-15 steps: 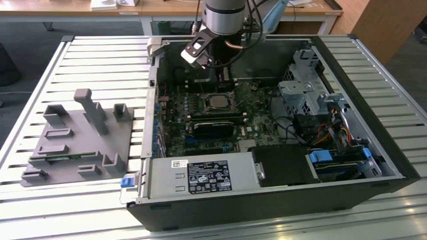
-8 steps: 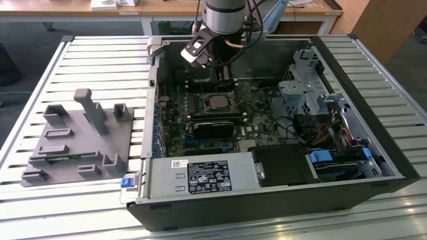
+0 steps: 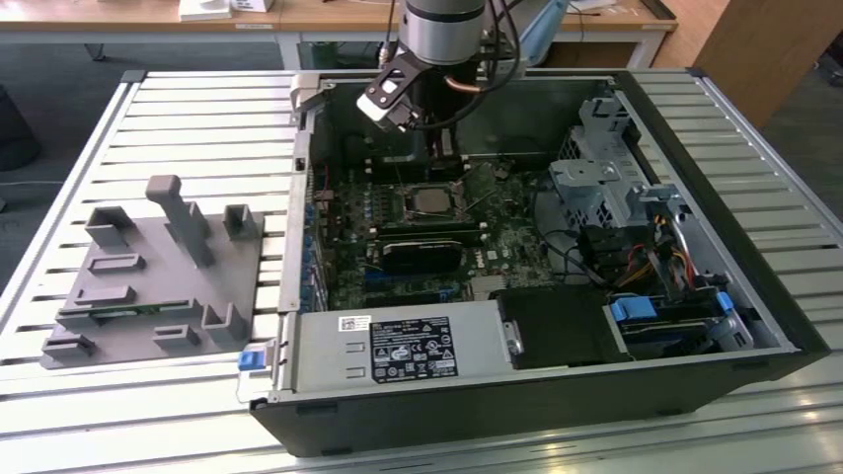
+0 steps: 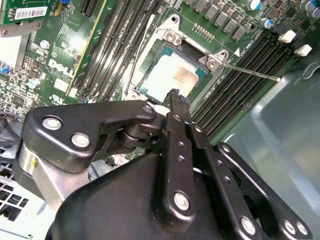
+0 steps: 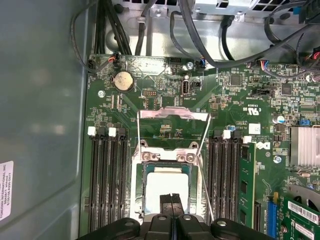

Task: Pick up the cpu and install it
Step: 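Close the cpu cover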

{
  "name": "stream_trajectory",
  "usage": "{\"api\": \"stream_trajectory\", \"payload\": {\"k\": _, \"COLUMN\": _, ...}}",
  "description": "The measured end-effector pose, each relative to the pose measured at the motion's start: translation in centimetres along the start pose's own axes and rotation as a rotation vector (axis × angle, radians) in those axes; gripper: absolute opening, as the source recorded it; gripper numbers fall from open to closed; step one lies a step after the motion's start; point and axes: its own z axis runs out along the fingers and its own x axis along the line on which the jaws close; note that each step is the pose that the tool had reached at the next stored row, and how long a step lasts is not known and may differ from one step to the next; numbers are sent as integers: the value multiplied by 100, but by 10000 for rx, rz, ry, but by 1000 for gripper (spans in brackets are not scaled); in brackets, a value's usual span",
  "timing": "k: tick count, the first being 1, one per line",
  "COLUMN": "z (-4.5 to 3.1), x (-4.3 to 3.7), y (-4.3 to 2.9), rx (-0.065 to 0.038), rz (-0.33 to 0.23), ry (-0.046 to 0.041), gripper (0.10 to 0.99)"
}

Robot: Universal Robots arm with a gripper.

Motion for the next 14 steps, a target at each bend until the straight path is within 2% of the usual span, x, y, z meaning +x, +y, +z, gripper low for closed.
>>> {"api": "stream_trajectory", "payload": {"k": 14, "z": -49, "x": -1, "y": 2, "rx": 0, "rz": 3, "ry": 0, "gripper": 106}}
